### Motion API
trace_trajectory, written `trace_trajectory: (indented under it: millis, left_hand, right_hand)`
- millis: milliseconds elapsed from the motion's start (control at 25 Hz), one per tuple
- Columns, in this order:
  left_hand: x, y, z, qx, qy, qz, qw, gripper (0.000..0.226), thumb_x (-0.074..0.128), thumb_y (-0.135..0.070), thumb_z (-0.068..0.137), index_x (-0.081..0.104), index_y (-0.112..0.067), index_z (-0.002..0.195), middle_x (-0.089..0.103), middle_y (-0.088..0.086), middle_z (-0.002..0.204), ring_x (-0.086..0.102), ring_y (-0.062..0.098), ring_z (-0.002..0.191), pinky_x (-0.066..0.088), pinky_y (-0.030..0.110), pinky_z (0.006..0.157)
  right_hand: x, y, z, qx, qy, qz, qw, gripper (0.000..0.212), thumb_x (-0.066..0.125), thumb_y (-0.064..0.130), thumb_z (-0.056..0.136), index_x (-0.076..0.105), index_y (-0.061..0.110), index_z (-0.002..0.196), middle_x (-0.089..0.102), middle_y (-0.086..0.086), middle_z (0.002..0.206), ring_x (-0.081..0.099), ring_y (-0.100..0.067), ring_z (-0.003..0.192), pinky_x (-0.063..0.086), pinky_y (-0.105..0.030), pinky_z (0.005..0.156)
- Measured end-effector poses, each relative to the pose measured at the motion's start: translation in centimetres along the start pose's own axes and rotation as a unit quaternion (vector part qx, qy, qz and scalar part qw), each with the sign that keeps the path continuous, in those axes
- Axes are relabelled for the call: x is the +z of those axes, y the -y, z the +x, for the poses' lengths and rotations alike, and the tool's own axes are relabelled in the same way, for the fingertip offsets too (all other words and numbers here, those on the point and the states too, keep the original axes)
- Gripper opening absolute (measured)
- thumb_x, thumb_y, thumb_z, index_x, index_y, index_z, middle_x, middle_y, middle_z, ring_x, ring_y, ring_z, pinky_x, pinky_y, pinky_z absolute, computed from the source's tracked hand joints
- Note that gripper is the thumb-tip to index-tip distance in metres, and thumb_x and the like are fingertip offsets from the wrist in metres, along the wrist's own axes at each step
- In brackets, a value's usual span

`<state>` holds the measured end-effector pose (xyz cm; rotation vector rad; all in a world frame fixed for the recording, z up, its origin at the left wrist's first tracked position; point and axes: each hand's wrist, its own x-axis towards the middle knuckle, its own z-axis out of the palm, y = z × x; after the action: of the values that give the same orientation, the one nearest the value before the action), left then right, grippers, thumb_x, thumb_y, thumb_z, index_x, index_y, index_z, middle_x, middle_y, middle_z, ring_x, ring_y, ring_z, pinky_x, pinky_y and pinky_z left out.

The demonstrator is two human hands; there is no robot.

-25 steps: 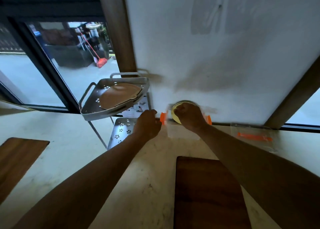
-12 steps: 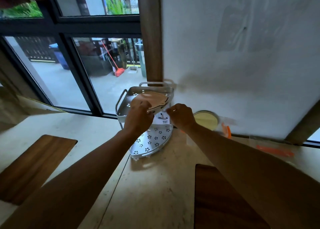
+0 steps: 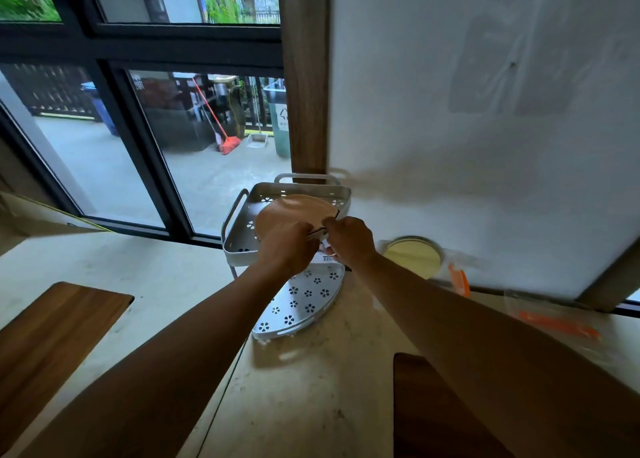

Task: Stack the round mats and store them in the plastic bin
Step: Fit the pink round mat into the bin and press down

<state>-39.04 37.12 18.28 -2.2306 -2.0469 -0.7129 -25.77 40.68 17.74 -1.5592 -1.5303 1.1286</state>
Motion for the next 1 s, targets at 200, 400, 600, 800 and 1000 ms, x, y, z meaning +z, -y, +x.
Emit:
trace_trajectory:
  millis: [200,400,600,800,1000]
  left_hand:
    - [-0.1,-0.1,0.4,0.016,0.013,-0.006,1.000,0.027,0.046,-0.018,0.098,0.072,-0.022,0.101,0.072,-0.002,0.098,0.064,0.016,0.092,0.052,0.034,0.084]
    - [-2.7,-1.2,0.7,-0.020,-0.029,-0.007,0.999,0.026,0.045,-0.020,0.095,0.071,-0.018,0.098,0.074,0.007,0.098,0.067,0.027,0.089,0.056,0.039,0.077]
    - [-6.0,-3.9,0.2,-0.069,-0.017,-0.036,0.997,0.025,0.048,-0.014,0.094,0.072,-0.011,0.092,0.074,0.012,0.089,0.069,0.029,0.078,0.058,0.040,0.075]
    - [-10.0,-9.4,-1.1,-0.057,-0.064,-0.070,0.994,0.031,0.049,-0.026,0.098,0.074,-0.009,0.091,0.074,0.012,0.087,0.068,0.027,0.077,0.044,0.030,0.063]
    - [-11.7,-13.8,-3.2,-0.034,-0.061,-0.202,0.977,0.037,0.051,-0.042,0.094,0.071,-0.013,0.082,0.067,-0.004,0.075,0.062,0.015,0.067,0.043,0.021,0.055]
  right_hand:
    - [0.5,1.4,0.5,-0.052,-0.040,-0.063,0.996,0.026,0.047,0.024,0.091,0.065,0.006,0.087,0.072,-0.013,0.085,0.071,-0.030,0.078,0.057,-0.038,0.075]
    - [-0.2,4.2,-0.1,-0.109,-0.073,-0.060,0.990,0.017,0.050,0.022,0.090,0.065,0.014,0.087,0.068,-0.004,0.090,0.060,-0.021,0.082,0.046,-0.029,0.074]
    - [-2.0,7.4,-2.5,-0.120,-0.101,-0.034,0.987,0.027,0.054,0.028,0.092,0.069,0.007,0.097,0.072,-0.011,0.095,0.068,-0.028,0.091,0.054,-0.042,0.088]
    - [-6.5,9.8,-6.4,-0.135,-0.140,0.031,0.980,0.027,0.059,0.028,0.088,0.072,0.005,0.083,0.074,-0.013,0.082,0.070,-0.029,0.082,0.056,-0.046,0.085]
    - [-11.8,10.4,-10.4,-0.153,-0.162,0.027,0.974,0.032,0.060,0.028,0.085,0.068,0.005,0.065,0.069,-0.011,0.066,0.066,-0.026,0.066,0.053,-0.036,0.069]
